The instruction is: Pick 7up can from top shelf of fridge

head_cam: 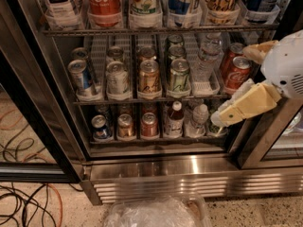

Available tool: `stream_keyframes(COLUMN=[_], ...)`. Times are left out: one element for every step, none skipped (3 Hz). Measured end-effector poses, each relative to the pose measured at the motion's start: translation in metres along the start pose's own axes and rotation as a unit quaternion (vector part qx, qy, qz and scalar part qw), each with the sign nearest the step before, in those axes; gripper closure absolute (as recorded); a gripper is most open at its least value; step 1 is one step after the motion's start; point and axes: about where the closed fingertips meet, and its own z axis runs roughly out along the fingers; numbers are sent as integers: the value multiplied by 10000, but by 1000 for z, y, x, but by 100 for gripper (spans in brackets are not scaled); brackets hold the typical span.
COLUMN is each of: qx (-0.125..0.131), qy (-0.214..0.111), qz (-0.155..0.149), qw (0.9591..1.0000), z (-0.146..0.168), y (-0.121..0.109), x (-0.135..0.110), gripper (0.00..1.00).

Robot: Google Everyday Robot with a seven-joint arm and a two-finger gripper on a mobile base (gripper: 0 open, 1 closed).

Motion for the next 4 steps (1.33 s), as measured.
stream_keyframes(qx=[249, 415, 417, 417], qy=[-526, -1020, -1445, -1445], qz=[346, 546, 620, 620], qw=[9977, 9924, 9867, 9867], z=[4, 13, 29, 29], y=[-1, 0, 6, 6], x=[-9, -25, -45, -45], gripper=[0, 0, 0, 0])
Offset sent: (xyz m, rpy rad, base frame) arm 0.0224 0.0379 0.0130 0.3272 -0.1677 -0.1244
